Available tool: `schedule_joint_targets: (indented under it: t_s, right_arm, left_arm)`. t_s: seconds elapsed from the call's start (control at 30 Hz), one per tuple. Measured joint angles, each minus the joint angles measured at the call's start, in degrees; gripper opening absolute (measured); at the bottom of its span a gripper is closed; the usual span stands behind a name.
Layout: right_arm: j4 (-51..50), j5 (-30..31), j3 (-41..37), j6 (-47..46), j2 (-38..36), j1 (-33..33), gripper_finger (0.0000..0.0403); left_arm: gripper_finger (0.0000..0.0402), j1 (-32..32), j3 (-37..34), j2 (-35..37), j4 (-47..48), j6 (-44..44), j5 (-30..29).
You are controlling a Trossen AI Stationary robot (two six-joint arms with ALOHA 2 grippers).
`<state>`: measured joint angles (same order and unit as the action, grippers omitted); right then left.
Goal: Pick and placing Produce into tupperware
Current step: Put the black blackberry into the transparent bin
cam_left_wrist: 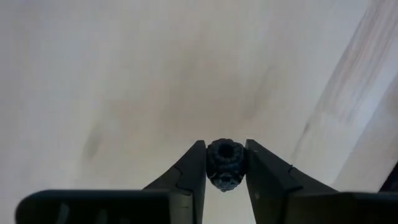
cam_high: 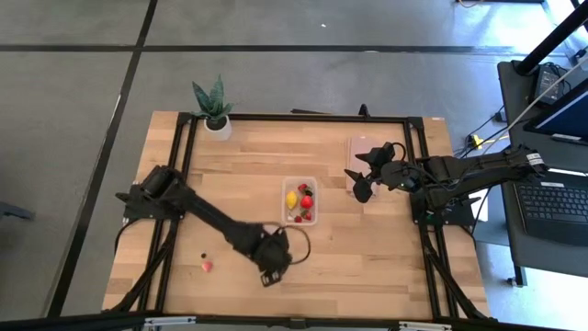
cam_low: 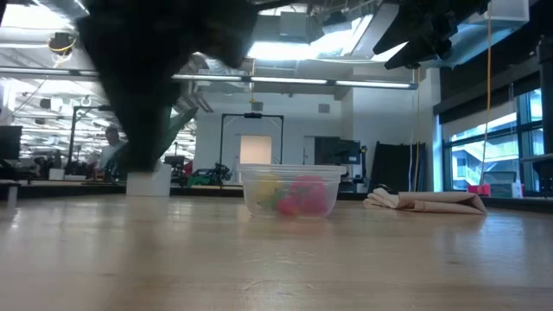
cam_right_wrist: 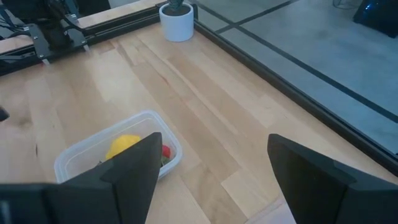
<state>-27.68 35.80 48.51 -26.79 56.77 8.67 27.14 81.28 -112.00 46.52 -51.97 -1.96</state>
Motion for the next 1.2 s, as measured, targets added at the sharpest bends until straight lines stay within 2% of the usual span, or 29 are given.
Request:
schedule_joint_targets:
  t_s: [0.13,0.3,0.5,0.67,0.9,1.07,1.2]
  right_arm:
    - [0.00,0.00,-0.01,0.00,0.00,0.01,0.0294]
    - [0.15,0.01,-0.02,-0.09,0.00,0.01,0.0294]
    - [0.15,0.01,-0.02,-0.11,0.00,0.01,0.0294]
    - [0.09,-0.01,-0.02,-0.05,0.00,0.00,0.0294]
    - [0.04,-0.01,-0.02,0.07,0.00,0.02,0.0294]
    - [-0.83,0.01,-0.01,0.13,0.00,0.01,0.0294]
    - [-2.08,-0.05,-0.02,0.09,0.02,0.04,0.0294]
  left_arm:
    - [0.0091,-4.36,0.07,3.18,-0.09,4.87,-1.68]
    - [0.0079,-11.24,0.11,7.03,-2.70,12.11,-4.61]
    - [0.0090,-19.88,0.18,8.02,-11.14,19.58,-4.56]
    - [0.0092,-25.01,0.20,8.02,-13.41,22.75,-3.34]
    - [0.0080,-26.96,0.20,7.84,-13.24,23.66,-2.66]
    - [0.0097,-25.81,0.28,4.76,-14.45,22.28,-3.13]
    - [0.0088,-25.14,0.26,1.52,-14.13,21.59,-0.78]
